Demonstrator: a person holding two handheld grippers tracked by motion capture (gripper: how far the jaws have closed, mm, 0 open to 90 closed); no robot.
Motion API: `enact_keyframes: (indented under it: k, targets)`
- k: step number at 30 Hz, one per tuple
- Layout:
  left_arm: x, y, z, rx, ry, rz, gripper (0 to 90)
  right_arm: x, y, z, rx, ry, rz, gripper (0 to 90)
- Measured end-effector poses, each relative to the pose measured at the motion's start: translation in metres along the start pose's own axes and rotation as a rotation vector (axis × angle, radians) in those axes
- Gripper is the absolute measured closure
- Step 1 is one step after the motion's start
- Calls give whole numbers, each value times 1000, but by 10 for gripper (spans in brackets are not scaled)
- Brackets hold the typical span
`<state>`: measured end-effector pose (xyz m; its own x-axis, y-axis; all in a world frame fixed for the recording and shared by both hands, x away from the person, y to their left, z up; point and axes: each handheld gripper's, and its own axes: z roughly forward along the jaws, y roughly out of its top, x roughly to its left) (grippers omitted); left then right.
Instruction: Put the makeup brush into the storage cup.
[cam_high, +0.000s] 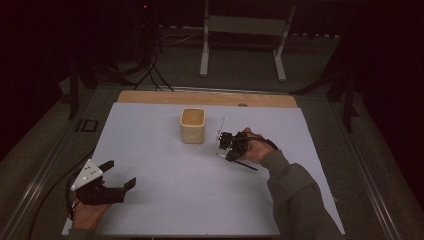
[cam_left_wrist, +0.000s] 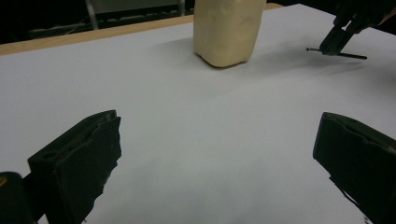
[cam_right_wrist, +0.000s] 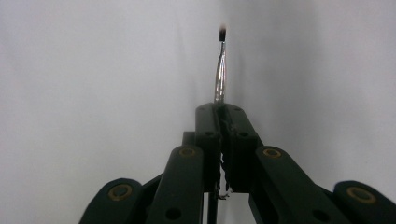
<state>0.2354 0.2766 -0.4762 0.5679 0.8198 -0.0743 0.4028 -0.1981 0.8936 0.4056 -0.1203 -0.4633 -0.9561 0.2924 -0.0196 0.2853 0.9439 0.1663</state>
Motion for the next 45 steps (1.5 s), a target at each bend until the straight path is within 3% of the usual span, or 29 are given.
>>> enact_keyframes:
  k: [27, 45]
  targets:
    - [0, 0, -1, -1, 2, 1, 18, -5, -6, -29, -176, -5, 55, 855]
    - [0, 0, -1, -5, 5, -1, 18, -7, -6, -37, -258, -46, 85, 855]
